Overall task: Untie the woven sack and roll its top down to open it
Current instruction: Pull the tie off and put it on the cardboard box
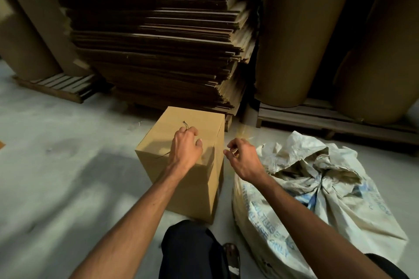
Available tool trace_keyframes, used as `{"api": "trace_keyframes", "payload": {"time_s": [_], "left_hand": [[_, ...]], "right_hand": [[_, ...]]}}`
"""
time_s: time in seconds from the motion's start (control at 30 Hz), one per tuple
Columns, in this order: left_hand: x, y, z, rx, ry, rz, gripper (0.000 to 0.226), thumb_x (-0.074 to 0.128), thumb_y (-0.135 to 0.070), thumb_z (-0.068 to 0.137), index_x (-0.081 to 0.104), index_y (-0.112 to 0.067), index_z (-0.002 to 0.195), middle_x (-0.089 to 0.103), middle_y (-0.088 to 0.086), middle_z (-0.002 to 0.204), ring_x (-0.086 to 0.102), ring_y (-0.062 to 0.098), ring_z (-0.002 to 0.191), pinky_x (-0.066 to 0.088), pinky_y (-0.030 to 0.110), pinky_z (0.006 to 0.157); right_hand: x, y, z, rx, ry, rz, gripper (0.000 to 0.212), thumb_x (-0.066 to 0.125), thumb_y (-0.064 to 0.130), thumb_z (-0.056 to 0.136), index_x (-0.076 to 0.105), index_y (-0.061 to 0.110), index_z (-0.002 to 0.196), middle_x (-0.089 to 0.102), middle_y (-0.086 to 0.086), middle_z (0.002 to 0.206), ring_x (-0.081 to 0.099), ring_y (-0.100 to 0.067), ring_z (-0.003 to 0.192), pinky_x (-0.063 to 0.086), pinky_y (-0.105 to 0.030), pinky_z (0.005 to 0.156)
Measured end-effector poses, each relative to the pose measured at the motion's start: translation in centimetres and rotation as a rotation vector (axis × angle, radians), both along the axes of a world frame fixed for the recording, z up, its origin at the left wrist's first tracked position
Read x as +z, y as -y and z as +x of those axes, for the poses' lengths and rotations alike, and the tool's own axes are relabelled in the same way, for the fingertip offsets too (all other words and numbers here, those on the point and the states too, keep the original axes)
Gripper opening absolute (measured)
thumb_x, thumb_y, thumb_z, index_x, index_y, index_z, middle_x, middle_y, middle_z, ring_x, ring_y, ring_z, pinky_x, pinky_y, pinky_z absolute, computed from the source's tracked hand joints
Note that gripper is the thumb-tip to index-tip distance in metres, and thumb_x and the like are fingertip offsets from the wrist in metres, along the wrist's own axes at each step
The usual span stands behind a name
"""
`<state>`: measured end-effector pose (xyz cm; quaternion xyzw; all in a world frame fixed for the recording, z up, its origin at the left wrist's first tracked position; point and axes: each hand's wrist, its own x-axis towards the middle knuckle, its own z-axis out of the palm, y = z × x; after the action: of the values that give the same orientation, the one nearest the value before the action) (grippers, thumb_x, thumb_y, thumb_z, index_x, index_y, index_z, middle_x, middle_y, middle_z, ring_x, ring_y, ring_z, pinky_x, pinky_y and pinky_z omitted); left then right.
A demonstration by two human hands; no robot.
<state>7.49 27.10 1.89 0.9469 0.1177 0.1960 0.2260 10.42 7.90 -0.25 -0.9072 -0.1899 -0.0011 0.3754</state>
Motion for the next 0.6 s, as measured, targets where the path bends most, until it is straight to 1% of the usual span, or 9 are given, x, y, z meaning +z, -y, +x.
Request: {"api": "trace_keyframes", "payload": {"time_s": [0.17,0.2,0.3,0.33,0.47,0.53,0.6], "left_hand": [[0.0,6.0,-0.8,-0.12,-0.024,-0.071,0.024,0.065,-0.022,0.09,0.068,-0.018,0.113,0.064,0.004,0.112,0.06,0.019,0.103,0.051,0.033,0.089],[-0.2,7.6,-0.8,-0.154,-0.042,-0.082,0.023,0.066,-0.024,0.09,0.068,-0.019,0.113,0.063,0.004,0.112,0.06,0.019,0.102,0.051,0.033,0.088],[-1.1,12.7,-0.6,-0.248,-0.113,-0.057,0.024,0.066,-0.03,0.091,0.068,-0.022,0.114,0.062,0.001,0.113,0.06,0.019,0.101,0.046,0.029,0.077],[-1.6,14.3,-0.4,-0.275,-0.139,-0.048,0.025,0.066,-0.032,0.091,0.068,-0.022,0.114,0.062,0.002,0.113,0.06,0.02,0.101,0.046,0.029,0.076],[-4.6,19.1,1.2,-0.368,-0.245,-0.012,0.029,0.067,-0.031,0.087,0.067,-0.022,0.115,0.065,0.005,0.115,0.061,0.022,0.105,0.051,0.033,0.083],[-5.8,21.0,2.5,-0.439,-0.289,0.033,0.031,0.065,-0.031,0.086,0.066,-0.022,0.116,0.064,0.005,0.117,0.06,0.023,0.108,0.053,0.038,0.088],[-6.4,22.7,4.1,-0.505,-0.316,0.068,0.029,0.063,-0.034,0.088,0.064,-0.024,0.115,0.061,0.004,0.115,0.058,0.023,0.108,0.052,0.039,0.085]], "right_hand": [[1.1,4.7,-0.6,-0.051,0.05,-0.044,0.026,0.065,0.033,0.099,0.063,0.011,0.114,0.063,-0.004,0.11,0.061,-0.018,0.092,0.054,-0.037,0.083],[1.2,6.0,-0.7,-0.066,0.057,-0.057,0.026,0.065,0.033,0.098,0.063,0.012,0.113,0.064,-0.004,0.11,0.061,-0.018,0.092,0.054,-0.038,0.083],[1.0,10.0,-0.9,-0.122,0.067,-0.11,0.026,0.065,0.035,0.098,0.062,0.013,0.111,0.064,-0.003,0.11,0.061,-0.017,0.092,0.055,-0.04,0.083],[0.8,11.4,-0.9,-0.147,0.056,-0.12,0.026,0.065,0.036,0.097,0.062,0.014,0.111,0.064,-0.003,0.11,0.062,-0.018,0.091,0.055,-0.04,0.083],[-1.2,16.3,-1.1,-0.247,0.004,-0.157,0.028,0.064,0.035,0.096,0.062,0.014,0.114,0.064,-0.004,0.113,0.064,-0.023,0.094,0.055,-0.042,0.084],[-3.1,18.3,-0.9,-0.286,-0.028,-0.166,0.024,0.064,0.032,0.095,0.061,0.015,0.112,0.063,-0.003,0.111,0.064,-0.024,0.097,0.054,-0.04,0.083],[-4.7,19.7,-0.4,-0.328,-0.067,-0.19,0.024,0.066,0.029,0.095,0.06,0.013,0.113,0.062,-0.005,0.112,0.063,-0.026,0.1,0.05,-0.037,0.08]]}}
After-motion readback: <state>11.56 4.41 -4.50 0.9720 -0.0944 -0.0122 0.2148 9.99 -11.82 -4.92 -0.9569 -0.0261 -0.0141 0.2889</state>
